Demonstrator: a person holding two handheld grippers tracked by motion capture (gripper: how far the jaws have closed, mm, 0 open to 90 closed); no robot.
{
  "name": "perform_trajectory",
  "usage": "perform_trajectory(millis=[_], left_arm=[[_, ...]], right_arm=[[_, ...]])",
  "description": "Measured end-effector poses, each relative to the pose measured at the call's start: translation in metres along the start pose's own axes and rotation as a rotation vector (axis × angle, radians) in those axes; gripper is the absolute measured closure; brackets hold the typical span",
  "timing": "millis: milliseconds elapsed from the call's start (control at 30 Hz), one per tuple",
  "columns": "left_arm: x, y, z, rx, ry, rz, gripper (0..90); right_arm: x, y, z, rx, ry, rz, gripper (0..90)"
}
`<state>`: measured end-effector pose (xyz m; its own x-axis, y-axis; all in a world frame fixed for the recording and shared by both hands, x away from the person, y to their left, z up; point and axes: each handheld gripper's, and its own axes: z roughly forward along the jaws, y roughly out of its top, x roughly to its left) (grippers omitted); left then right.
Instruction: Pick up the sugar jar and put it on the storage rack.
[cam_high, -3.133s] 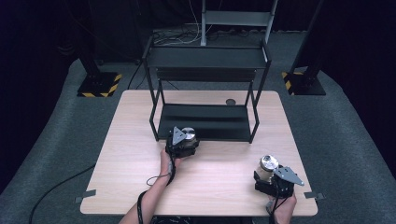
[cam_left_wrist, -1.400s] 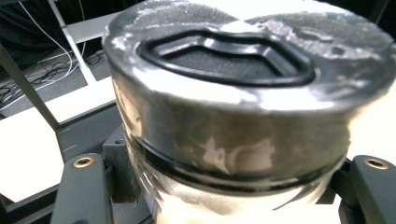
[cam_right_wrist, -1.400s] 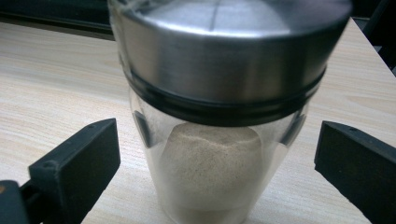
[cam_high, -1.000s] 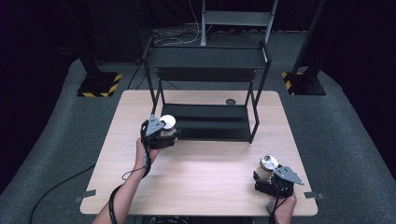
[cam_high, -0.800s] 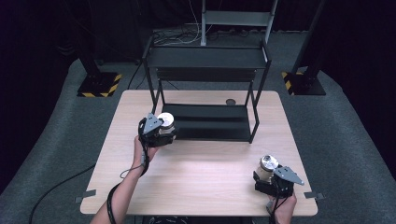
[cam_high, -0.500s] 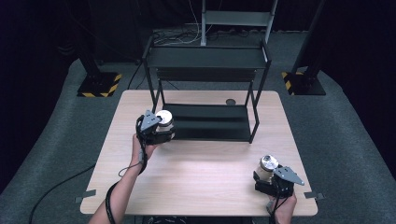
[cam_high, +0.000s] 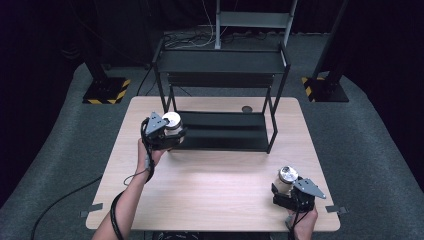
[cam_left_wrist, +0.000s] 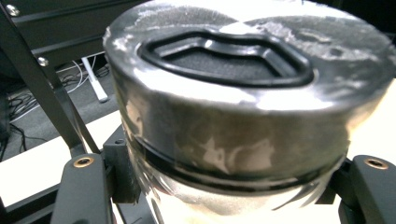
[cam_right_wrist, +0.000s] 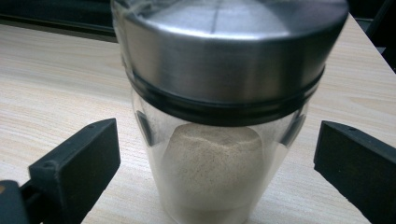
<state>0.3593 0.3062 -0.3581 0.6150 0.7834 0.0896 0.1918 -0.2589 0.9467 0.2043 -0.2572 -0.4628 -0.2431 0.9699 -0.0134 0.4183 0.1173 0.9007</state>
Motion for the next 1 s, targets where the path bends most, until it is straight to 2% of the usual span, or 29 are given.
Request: perform_trajectory(millis=[733,1000], left_arm=[[0.007,0.028,0.001,-0.012,0.024,0.021,30.5],[0.012,0.035,0.001,-0.018,0.027,0.013,30.5]], right_arm=[[0.000,0.000,0.000,0.002,0.004,-0.006,0.0],[0.000,0.001,0.000,0.003,0.004,-0.008,0.0]])
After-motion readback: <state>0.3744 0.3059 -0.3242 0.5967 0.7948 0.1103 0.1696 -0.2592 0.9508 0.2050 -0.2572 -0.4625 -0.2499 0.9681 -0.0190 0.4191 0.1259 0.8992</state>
